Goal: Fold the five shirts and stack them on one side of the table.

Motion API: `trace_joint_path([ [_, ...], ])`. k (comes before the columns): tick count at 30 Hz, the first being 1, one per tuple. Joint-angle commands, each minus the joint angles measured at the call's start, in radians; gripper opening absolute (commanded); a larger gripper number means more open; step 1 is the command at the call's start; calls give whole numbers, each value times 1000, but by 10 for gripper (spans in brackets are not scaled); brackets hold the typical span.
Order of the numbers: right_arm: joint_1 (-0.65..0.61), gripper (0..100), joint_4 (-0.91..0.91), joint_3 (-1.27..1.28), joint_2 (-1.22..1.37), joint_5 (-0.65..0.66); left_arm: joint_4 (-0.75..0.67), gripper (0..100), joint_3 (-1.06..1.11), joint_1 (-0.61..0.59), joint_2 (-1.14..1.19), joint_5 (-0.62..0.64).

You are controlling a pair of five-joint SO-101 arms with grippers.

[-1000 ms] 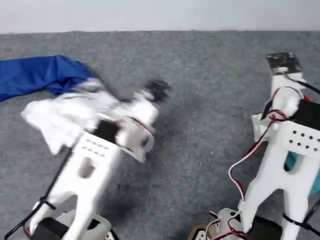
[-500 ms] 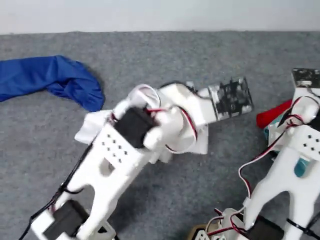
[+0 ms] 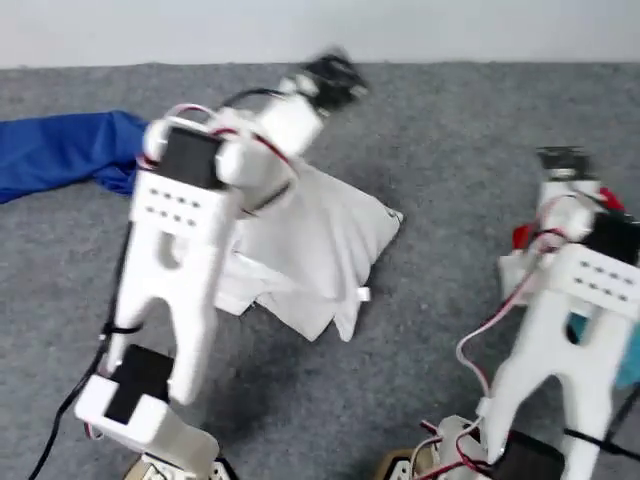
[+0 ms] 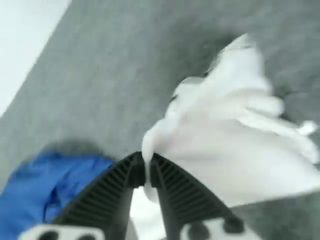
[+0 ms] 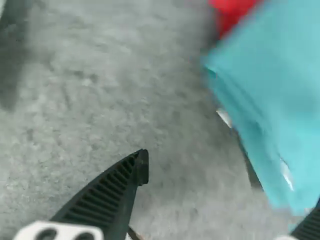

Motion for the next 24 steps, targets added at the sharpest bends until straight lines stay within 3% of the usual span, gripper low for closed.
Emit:
trace_joint_path([
  [1, -193, 489, -110, 87, -27, -2, 3, 13, -33, -63, -17, -8],
  [4, -332, 489, -179, 141, -27, 2, 3, 13, -31, -61, -15, -5],
  [7, -341, 489, -205, 144, -27, 5, 3, 13, -2, -9, -15, -5],
  [17, -15, 489, -202, 153, -27, -2, -74, 13, 99, 212, -15, -5],
  [21, 21, 489, -199, 153, -27, -2, -41, 13, 99, 141, -18, -5],
  [24, 21, 489, -199, 153, -27, -2, -5, 13, 99, -11, -21, -5],
])
